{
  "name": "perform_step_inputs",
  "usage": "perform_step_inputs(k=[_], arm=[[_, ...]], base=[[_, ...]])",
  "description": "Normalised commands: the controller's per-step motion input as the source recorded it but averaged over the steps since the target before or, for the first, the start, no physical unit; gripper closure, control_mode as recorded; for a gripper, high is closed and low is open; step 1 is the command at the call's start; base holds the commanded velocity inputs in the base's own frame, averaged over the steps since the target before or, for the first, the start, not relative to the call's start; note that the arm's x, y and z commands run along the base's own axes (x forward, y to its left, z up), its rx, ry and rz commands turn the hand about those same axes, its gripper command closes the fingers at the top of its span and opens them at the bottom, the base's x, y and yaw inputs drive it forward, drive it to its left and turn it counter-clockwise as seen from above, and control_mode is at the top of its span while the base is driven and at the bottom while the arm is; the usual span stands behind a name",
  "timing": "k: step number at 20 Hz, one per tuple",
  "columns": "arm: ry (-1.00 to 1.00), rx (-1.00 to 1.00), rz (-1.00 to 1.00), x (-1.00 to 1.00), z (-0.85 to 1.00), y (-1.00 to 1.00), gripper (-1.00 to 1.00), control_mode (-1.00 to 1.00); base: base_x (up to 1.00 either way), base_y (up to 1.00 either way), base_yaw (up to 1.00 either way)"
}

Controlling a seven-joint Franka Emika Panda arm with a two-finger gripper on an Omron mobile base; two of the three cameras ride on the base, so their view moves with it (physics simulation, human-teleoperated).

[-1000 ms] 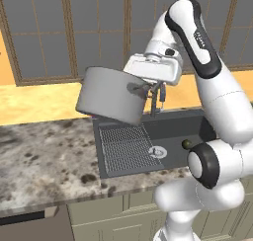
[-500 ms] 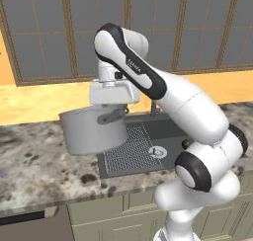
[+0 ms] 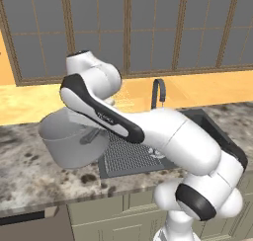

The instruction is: Dump the squash from the pot into the sink. Then turn on the water and wash the squash. Then turn off the water and put the squash back in the pot.

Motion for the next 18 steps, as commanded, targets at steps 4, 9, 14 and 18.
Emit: perform_step_inputs(k=[4,9,14,18], arm=[[-0.36,0.00,0.12,0.00,-0.52,0.31,1.00,-1.00],[-0.13,0.00,0.04,0.08,-0.23,0.26,1.00,-1.00],[0.04,0.01,0.00,0.28,0.00,0.12,1.00,-1.00],[0.10,0.00,0.00,0.39,-0.09,0.07,1.00,-1.00]], base=[[0.00,0.00,0.00],[0.00,0.00,0.00],[0.00,0.00,0.00],[0.00,0.00,0.00]])
